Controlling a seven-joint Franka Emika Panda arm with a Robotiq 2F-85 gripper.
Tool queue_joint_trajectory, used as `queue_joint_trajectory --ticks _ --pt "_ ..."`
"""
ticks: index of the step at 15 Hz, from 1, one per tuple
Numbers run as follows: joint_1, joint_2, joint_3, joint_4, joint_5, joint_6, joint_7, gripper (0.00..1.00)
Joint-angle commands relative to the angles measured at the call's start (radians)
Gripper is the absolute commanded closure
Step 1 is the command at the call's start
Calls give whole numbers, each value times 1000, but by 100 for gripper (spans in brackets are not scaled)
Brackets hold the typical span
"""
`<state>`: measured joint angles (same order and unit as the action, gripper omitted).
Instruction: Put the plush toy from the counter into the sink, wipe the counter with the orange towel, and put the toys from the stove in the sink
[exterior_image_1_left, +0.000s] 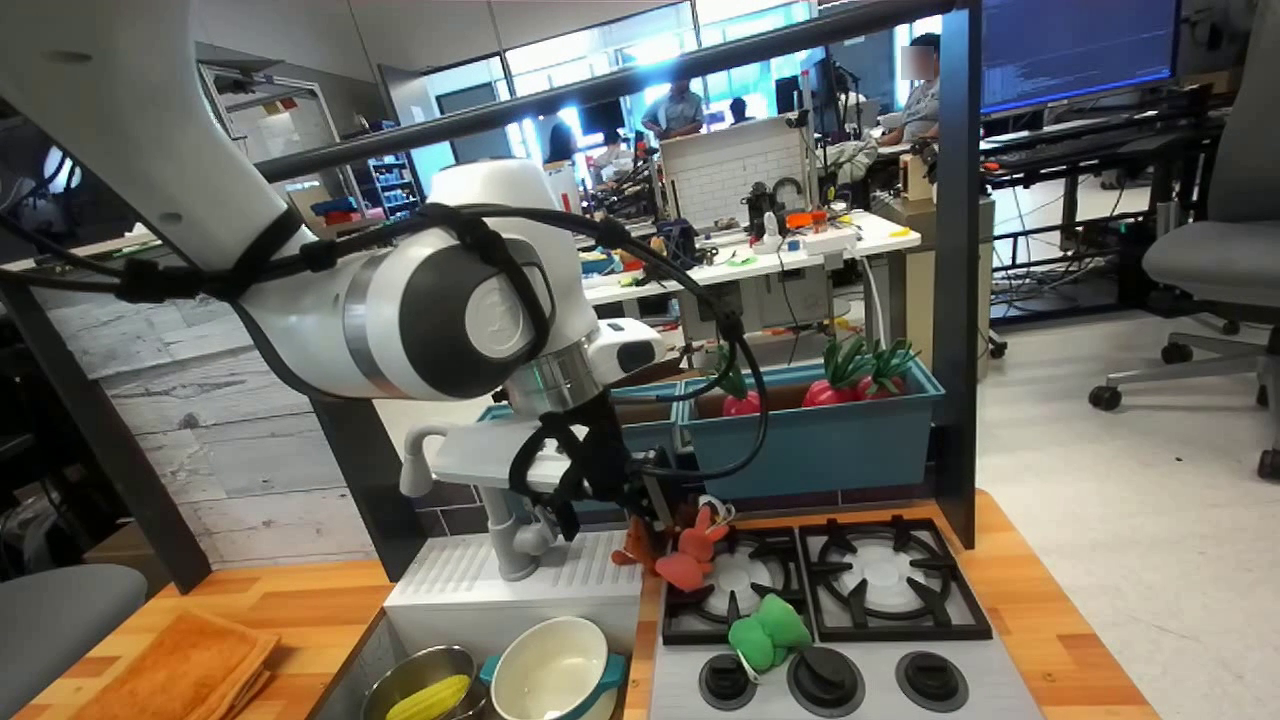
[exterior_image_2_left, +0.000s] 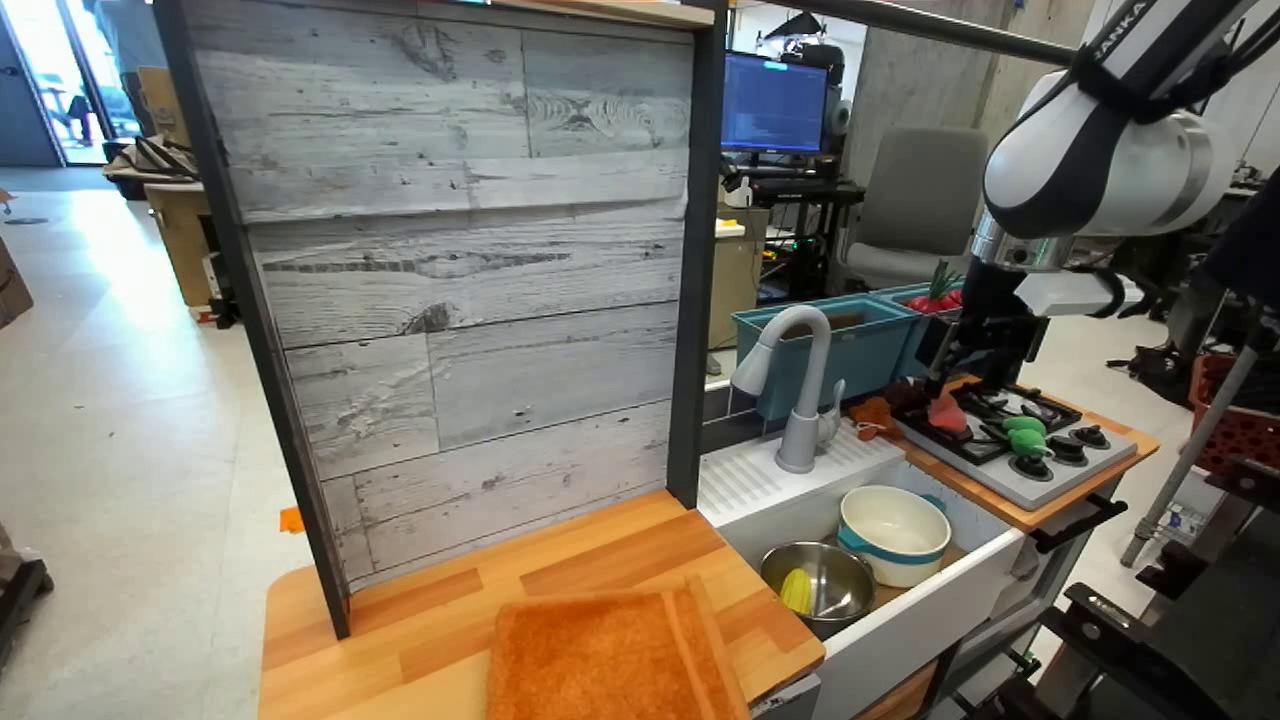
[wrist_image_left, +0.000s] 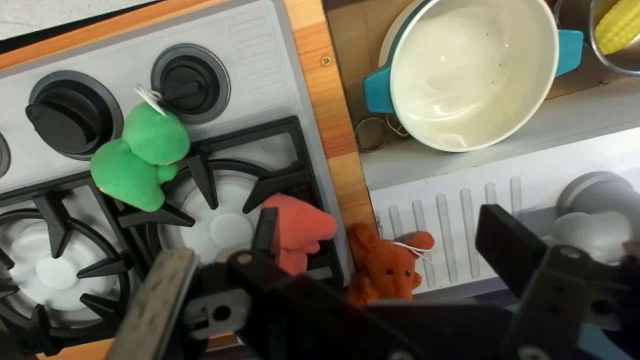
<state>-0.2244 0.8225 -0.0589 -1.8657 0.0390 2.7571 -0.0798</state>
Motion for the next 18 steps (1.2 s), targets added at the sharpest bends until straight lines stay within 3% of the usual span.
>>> queue_joint_trajectory --ticks 1,7,8,9,14,18 --pt "41 68 -38 72 3 8 74 0" --pt "118 258 -145 308 12 -28 302 0" --pt "131 283 -163 339 9 -37 330 9" --pt "140 305 -178 365 7 -48 353 28" --pt "163 373 -220 455 3 -103 431 66" --pt "187 281 -199 339 -12 -81 400 94"
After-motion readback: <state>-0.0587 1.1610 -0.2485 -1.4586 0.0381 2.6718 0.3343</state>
